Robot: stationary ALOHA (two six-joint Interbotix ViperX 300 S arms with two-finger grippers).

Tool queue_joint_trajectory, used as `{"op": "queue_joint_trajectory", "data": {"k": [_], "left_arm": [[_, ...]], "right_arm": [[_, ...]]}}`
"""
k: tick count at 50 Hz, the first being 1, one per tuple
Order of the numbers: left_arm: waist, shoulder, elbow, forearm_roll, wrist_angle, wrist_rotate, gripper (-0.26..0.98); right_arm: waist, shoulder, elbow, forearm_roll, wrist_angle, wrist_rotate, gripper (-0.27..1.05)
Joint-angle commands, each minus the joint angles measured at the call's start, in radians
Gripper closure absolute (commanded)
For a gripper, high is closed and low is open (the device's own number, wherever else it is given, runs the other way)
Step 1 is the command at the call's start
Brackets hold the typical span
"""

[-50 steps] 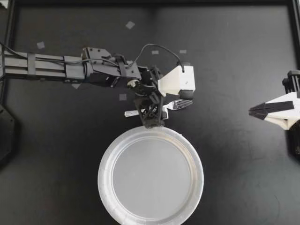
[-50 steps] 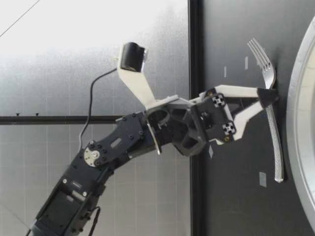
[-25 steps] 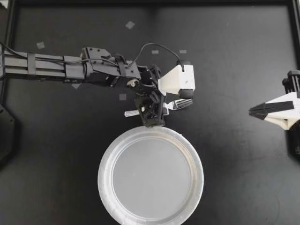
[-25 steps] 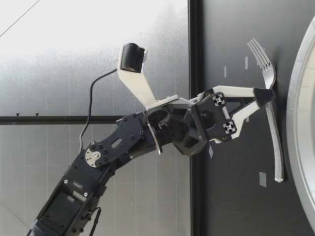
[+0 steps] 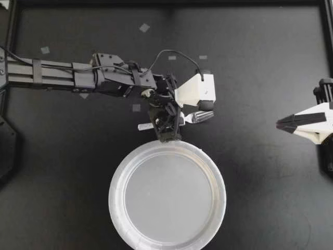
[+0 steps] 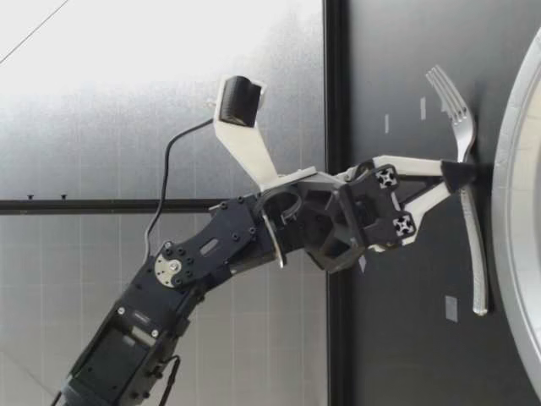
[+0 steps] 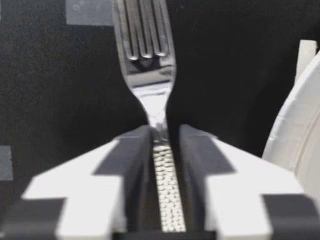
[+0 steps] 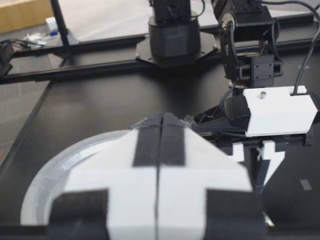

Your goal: Pick up the fork and place it on the plate.

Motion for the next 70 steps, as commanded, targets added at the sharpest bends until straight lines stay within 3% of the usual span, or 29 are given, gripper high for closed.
{"op": "queue_joint_trajectory", "data": {"k": [1, 16, 26, 32, 36, 41, 48, 54, 63, 70], "left_arm": [[0.005, -0.026, -0.011, 0.0, -0.003, -0.003, 0.57], [-0.009, -0.08, -0.031, -0.009, 0.006, -0.014, 0.6], [-0.058, -0.21, -0.11, -0.018, 0.02, 0.0, 0.61], [-0.08, -0.291, -0.164, -0.021, -0.061, 0.002, 0.61], [-0.084, -0.328, -0.163, -0.021, -0.169, 0.002, 0.61], [-0.087, -0.367, -0.123, -0.021, -0.313, 0.003, 0.61], [-0.087, -0.442, -0.003, -0.021, -0.505, 0.002, 0.61], [-0.1, -0.503, 0.11, -0.021, -0.719, -0.009, 0.61], [-0.146, -0.568, 0.261, -0.021, -1.112, -0.014, 0.61], [-0.169, -0.561, 0.299, -0.015, -1.198, -0.046, 0.61]], "right_arm": [[0.0, 0.005, -0.012, 0.002, -0.014, 0.002, 0.86], [0.0, 0.003, -0.018, 0.0, -0.026, -0.002, 0.86], [-0.009, 0.032, -0.067, 0.0, -0.02, -0.008, 0.84], [-0.014, 0.081, -0.104, -0.005, 0.008, -0.021, 0.73], [-0.012, 0.117, -0.137, -0.008, 0.006, -0.038, 0.57], [-0.014, 0.133, -0.163, -0.021, 0.003, -0.063, 0.34], [-0.012, 0.11, -0.169, -0.037, -0.025, -0.097, 0.07], [-0.012, 0.104, -0.164, -0.037, -0.091, -0.104, 0.1], [-0.014, 0.224, -0.175, -0.029, -0.229, -0.101, 0.13], [-0.014, 0.38, -0.196, -0.006, -0.374, -0.089, 0.13]]}}
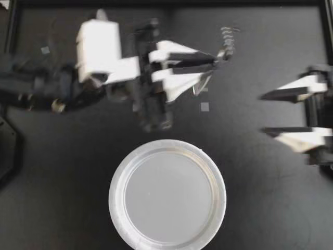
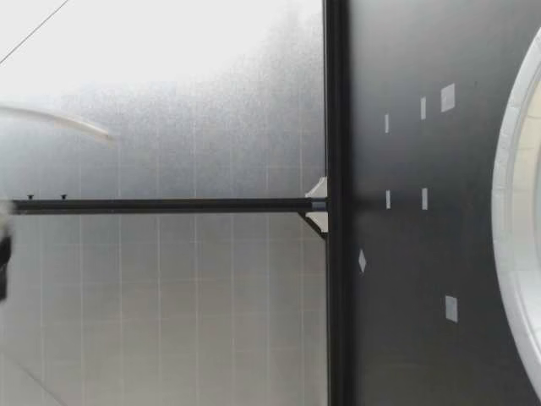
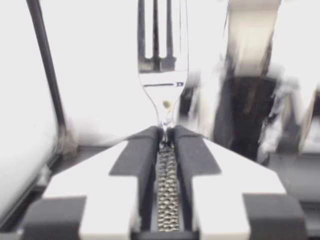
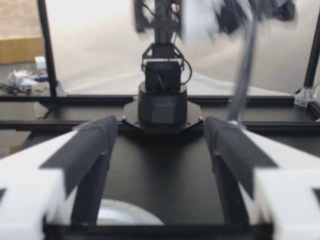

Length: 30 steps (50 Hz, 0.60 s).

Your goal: Pick up the fork and place it on the plate.

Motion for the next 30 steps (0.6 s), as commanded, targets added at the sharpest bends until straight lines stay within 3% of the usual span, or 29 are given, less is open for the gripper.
{"op": "queue_joint_trajectory", "data": {"k": [1, 11, 30], "left_arm": [[-0.011, -0.018, -0.002, 0.006, -0.048, -0.014, 0.61], [-0.037, 0.017, -0.021, 0.051, -0.081, -0.041, 0.61], [-0.051, 0.034, -0.021, 0.129, -0.17, -0.149, 0.61]], "right_arm": [[-0.005, 0.097, -0.041, 0.018, -0.092, 0.006, 0.13], [-0.005, 0.275, -0.1, 0.046, -0.233, 0.044, 0.12], [-0.005, 0.362, -0.149, 0.044, -0.261, 0.063, 0.12]]}}
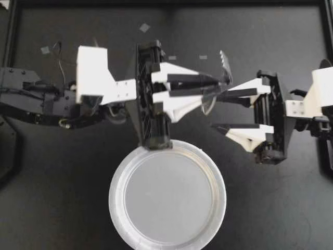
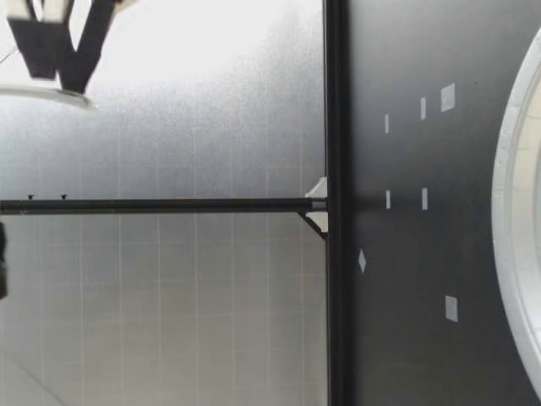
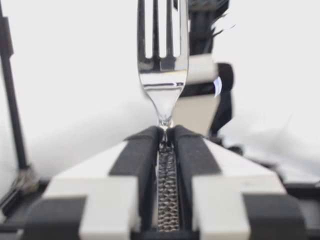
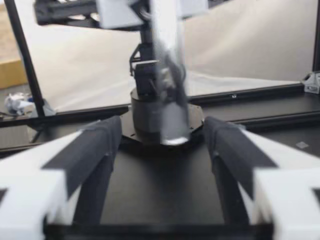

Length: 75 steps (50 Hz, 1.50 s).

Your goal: Pick up the fork and place it on the plate.

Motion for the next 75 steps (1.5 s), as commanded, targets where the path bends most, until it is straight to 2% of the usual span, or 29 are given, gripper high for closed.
{"op": "queue_joint_trajectory", "data": {"k": [1, 8, 17, 22, 35, 40, 45, 52, 57, 59, 63, 71, 75], "left_arm": [[-0.002, -0.009, -0.025, 0.017, -0.029, -0.023, 0.61], [-0.002, 0.008, -0.028, 0.058, -0.054, -0.074, 0.61], [-0.002, 0.023, -0.029, 0.072, -0.057, -0.094, 0.61], [-0.002, 0.021, -0.029, 0.072, -0.057, -0.089, 0.61], [-0.002, 0.02, -0.028, 0.074, -0.057, -0.081, 0.61], [-0.002, 0.02, -0.025, 0.074, -0.055, -0.086, 0.6], [-0.002, 0.018, -0.028, 0.071, -0.037, -0.095, 0.58], [-0.002, 0.014, -0.029, 0.069, 0.002, -0.092, 0.43], [-0.002, 0.014, -0.029, 0.069, 0.023, -0.092, 0.2], [-0.002, 0.014, -0.029, 0.069, 0.031, -0.092, 0.06], [-0.002, 0.011, -0.025, 0.069, 0.034, -0.089, -0.1], [-0.002, -0.017, 0.015, 0.071, 0.035, -0.06, -0.1], [-0.002, -0.048, 0.066, 0.067, 0.038, -0.038, -0.1]], "right_arm": [[-0.005, 0.003, -0.028, 0.002, -0.014, -0.003, 0.12], [-0.005, 0.012, -0.029, 0.0, -0.038, -0.006, 0.14], [-0.005, 0.029, -0.029, -0.002, -0.064, -0.008, 0.18], [-0.005, 0.037, -0.029, -0.005, -0.063, -0.008, 0.28], [-0.005, 0.04, -0.029, -0.048, -0.061, -0.009, 0.69], [-0.005, 0.04, -0.029, -0.057, -0.06, -0.009, 0.78], [-0.005, 0.035, -0.028, -0.057, -0.058, -0.008, 0.79], [-0.005, 0.028, -0.028, -0.057, -0.054, -0.008, 0.79], [-0.005, 0.021, -0.029, -0.057, -0.041, -0.009, 0.79], [-0.005, 0.017, -0.031, -0.057, -0.032, -0.012, 0.79], [-0.005, -0.003, -0.035, -0.06, -0.005, -0.031, 0.79], [-0.005, -0.087, -0.044, -0.072, 0.123, -0.106, 0.79], [-0.005, -0.172, -0.061, -0.072, 0.299, -0.133, 0.79]]}}
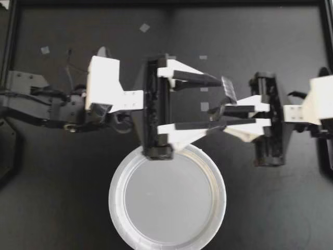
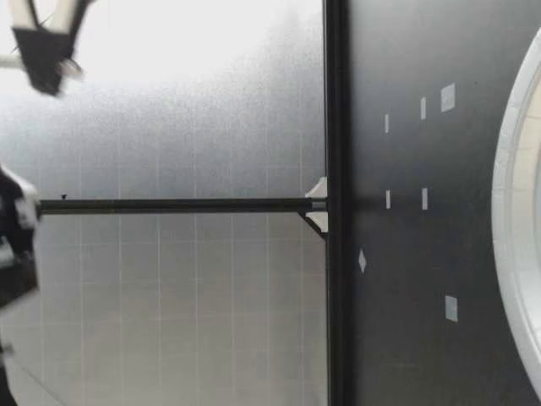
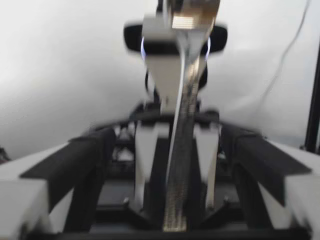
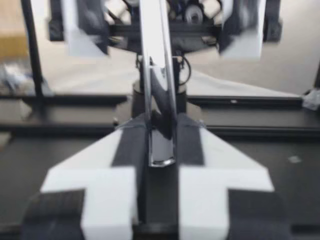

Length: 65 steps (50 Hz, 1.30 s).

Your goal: Pick up the fork and place it on the plate.

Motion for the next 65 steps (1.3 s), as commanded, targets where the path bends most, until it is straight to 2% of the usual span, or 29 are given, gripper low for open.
{"op": "queue_joint_trajectory", "data": {"k": [1, 12, 15, 20, 25, 31, 36, 43, 56, 65], "left_arm": [[0.0, -0.061, 0.031, -0.003, -0.002, 0.008, -0.1], [0.002, -0.172, 0.198, -0.031, 0.025, 0.005, -0.09], [0.006, -0.206, 0.247, -0.069, 0.034, 0.008, -0.09], [0.017, -0.242, 0.304, -0.114, 0.034, 0.014, -0.09], [0.023, -0.272, 0.342, -0.126, 0.029, 0.014, -0.09], [0.028, -0.285, 0.356, -0.126, 0.028, 0.02, -0.09], [0.028, -0.285, 0.359, -0.126, 0.028, 0.031, -0.09], [0.028, -0.284, 0.367, -0.127, 0.031, 0.037, -0.09], [0.028, -0.282, 0.379, -0.127, 0.029, 0.044, -0.08], [0.031, -0.279, 0.387, -0.127, 0.028, 0.055, -0.09]], "right_arm": [[-0.005, -0.097, -0.043, -0.002, 0.176, -0.018, 0.79], [-0.002, -0.272, -0.12, 0.003, 0.888, -0.02, 0.79], [0.006, -0.301, -0.121, 0.046, 1.058, -0.014, 0.79], [0.023, -0.302, -0.084, 0.167, 1.198, 0.0, 0.79], [0.041, -0.275, -0.02, 0.307, 1.198, -0.002, 0.79], [0.098, -0.215, 0.081, 0.408, 1.028, -0.002, 0.79], [0.15, -0.173, 0.141, 0.411, 0.89, 0.014, 0.79], [0.155, -0.135, 0.184, 0.411, 0.836, 0.06, 0.79], [0.155, -0.077, 0.204, 0.405, 0.965, 0.129, 0.79], [0.155, -0.026, 0.121, 0.38, 1.086, 0.127, 0.79]]}}
